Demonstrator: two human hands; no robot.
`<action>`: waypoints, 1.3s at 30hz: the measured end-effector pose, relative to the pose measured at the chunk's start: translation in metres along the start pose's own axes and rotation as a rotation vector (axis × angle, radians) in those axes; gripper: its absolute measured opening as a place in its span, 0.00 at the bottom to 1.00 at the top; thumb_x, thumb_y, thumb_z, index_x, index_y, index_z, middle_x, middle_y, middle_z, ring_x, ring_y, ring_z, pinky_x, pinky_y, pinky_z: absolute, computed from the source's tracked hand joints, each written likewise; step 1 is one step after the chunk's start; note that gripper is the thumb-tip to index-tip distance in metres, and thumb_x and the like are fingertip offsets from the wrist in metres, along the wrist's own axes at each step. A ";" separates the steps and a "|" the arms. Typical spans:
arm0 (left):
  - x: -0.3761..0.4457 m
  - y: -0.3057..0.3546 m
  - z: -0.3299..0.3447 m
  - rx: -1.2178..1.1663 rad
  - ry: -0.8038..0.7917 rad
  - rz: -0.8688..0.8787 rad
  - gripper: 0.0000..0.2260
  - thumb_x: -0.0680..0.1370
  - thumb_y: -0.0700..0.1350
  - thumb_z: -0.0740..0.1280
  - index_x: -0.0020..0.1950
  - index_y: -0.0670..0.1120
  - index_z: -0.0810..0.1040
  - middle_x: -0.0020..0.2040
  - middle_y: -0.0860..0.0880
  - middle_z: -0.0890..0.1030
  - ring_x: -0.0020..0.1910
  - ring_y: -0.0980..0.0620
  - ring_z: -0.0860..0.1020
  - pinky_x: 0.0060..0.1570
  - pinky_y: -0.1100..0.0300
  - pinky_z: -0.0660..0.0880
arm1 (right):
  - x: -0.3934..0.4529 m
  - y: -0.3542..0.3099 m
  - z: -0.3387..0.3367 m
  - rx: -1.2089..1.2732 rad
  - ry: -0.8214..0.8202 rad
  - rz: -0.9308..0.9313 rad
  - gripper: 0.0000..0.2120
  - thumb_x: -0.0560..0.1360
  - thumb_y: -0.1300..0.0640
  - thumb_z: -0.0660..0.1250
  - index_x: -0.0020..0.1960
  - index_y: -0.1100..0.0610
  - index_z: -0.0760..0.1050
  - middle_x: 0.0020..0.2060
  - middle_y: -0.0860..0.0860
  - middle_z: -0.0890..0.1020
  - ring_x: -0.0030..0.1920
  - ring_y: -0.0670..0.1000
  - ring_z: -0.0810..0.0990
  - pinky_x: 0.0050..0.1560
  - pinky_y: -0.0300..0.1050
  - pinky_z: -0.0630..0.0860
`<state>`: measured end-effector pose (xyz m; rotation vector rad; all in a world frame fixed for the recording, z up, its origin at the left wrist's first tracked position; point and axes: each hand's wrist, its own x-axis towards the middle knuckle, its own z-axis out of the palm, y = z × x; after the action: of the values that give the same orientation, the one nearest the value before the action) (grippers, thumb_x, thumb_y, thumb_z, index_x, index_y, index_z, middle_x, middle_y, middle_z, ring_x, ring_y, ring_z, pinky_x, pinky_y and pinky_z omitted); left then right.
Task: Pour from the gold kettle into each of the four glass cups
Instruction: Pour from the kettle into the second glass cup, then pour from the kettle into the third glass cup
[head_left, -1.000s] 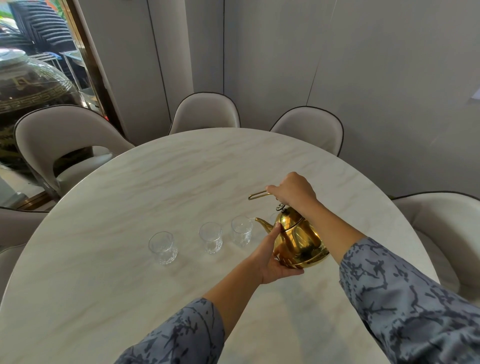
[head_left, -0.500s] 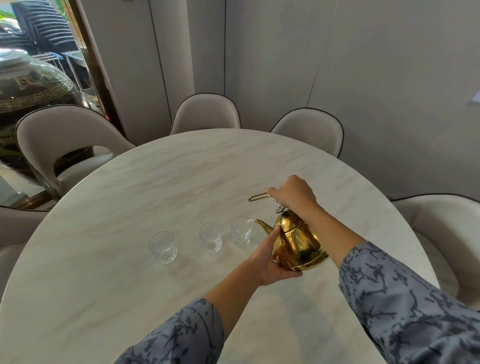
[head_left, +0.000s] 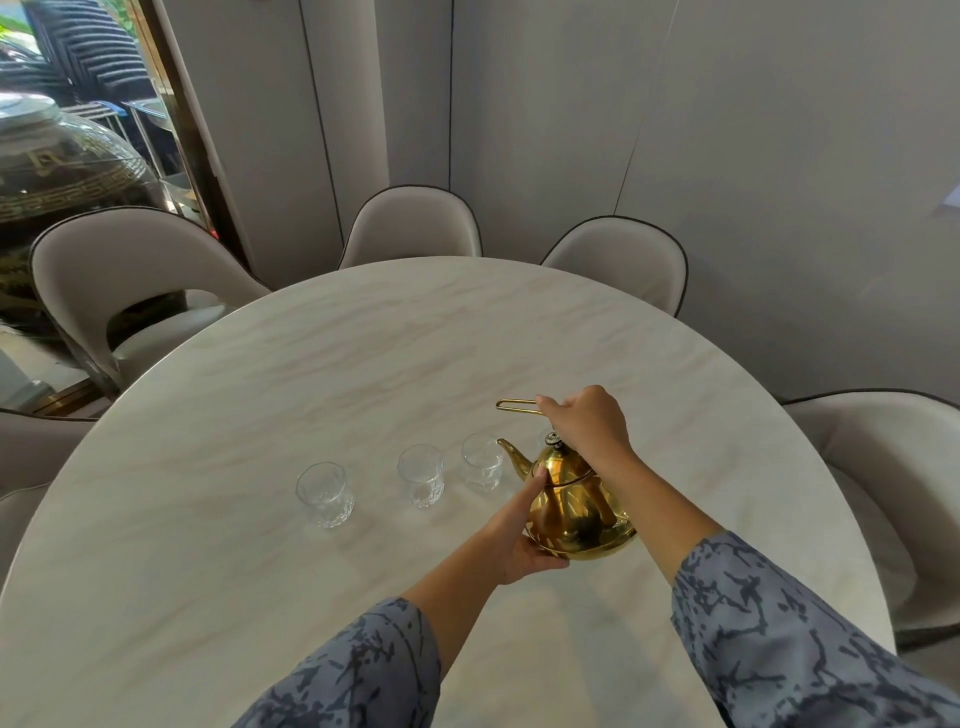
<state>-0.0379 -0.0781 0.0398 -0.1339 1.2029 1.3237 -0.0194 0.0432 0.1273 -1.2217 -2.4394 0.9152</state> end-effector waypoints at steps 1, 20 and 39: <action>0.001 0.000 -0.003 0.009 0.007 -0.005 0.37 0.70 0.67 0.70 0.72 0.47 0.66 0.70 0.38 0.72 0.67 0.37 0.76 0.65 0.44 0.76 | -0.002 0.002 0.001 0.013 0.008 -0.004 0.25 0.77 0.46 0.67 0.26 0.57 0.65 0.21 0.49 0.67 0.23 0.49 0.65 0.29 0.41 0.62; -0.030 0.004 -0.038 0.023 0.067 0.027 0.41 0.68 0.65 0.73 0.75 0.49 0.63 0.74 0.39 0.68 0.69 0.36 0.74 0.63 0.42 0.77 | -0.039 -0.010 0.019 0.219 0.087 -0.095 0.26 0.77 0.44 0.68 0.26 0.58 0.67 0.22 0.52 0.70 0.26 0.51 0.70 0.31 0.43 0.67; -0.057 -0.001 -0.073 -0.136 -0.056 -0.065 0.34 0.72 0.63 0.71 0.69 0.45 0.65 0.63 0.37 0.74 0.68 0.34 0.74 0.69 0.40 0.71 | -0.047 -0.075 0.053 -0.054 0.046 -0.036 0.22 0.75 0.49 0.69 0.29 0.58 0.66 0.22 0.49 0.68 0.23 0.49 0.65 0.29 0.38 0.62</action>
<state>-0.0675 -0.1654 0.0479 -0.2304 1.0531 1.3436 -0.0632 -0.0498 0.1364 -1.1995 -2.4562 0.8077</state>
